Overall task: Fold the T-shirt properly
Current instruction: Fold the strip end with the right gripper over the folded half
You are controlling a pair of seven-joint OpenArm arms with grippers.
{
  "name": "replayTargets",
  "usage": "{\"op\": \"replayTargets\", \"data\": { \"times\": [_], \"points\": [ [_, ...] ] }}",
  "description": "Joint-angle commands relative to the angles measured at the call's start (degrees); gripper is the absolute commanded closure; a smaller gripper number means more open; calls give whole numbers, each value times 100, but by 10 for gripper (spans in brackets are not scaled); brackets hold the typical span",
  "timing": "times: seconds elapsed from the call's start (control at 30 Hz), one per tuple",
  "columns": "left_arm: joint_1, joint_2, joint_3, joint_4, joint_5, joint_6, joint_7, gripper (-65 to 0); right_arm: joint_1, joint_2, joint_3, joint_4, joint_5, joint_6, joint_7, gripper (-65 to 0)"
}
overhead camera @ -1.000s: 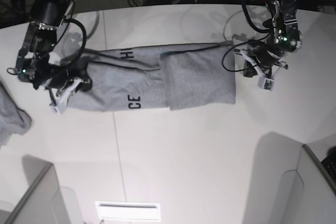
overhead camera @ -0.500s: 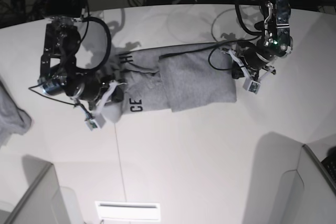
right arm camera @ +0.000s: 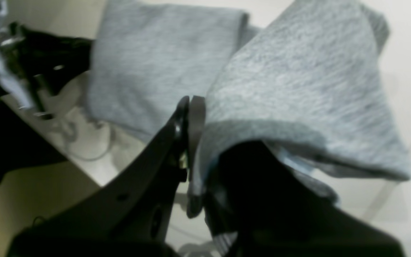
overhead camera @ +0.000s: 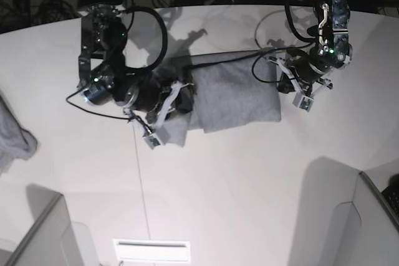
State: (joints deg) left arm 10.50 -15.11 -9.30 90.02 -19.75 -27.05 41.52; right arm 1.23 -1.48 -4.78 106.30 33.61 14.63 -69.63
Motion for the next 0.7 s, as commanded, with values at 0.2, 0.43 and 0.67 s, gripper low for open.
{"op": "replayTargets", "data": {
  "times": [0.2,0.43,0.67],
  "points": [
    [0,-58,-24,75,-34,-42,-51,0,74,-235,-300,117,108,0,136,0],
    [18,-251,-6,75,-34,-51,-51,0,83,-490,-617,91,108,0,268,0],
    [141,-436,-15,84,-34,-51,-51,0,118,-507,-1188,64,108,-246,708,0]
  ]
}}
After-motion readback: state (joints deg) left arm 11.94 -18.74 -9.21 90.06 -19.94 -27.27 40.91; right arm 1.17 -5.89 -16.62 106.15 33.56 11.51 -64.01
